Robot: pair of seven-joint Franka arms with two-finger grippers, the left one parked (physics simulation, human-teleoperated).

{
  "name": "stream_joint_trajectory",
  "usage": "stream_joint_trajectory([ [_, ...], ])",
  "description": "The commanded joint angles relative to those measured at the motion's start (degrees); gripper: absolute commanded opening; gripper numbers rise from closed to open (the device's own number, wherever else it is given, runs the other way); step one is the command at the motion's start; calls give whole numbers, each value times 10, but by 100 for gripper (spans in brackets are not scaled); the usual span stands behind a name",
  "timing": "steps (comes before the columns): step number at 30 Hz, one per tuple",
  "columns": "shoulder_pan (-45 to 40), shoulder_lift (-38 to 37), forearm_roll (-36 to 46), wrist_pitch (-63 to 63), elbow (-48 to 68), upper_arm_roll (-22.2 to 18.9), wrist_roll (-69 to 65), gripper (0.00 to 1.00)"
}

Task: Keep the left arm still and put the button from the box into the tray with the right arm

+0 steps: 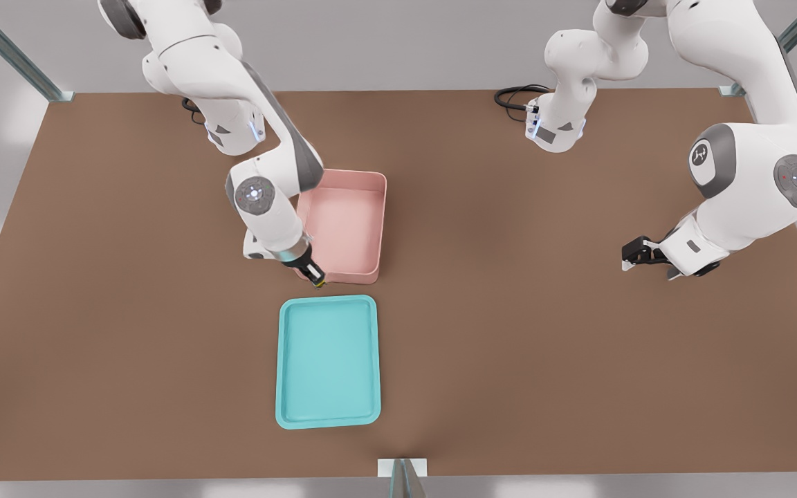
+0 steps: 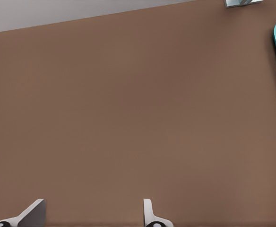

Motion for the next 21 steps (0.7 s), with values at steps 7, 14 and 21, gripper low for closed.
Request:
stream_joint_trajectory([
  [7, -56, 214, -4, -126, 300, 4, -24, 46],
  [14, -53, 343, -1, -127, 443, 27, -8, 46],
  [21, -57, 352, -3, -116, 444, 28, -17, 100],
])
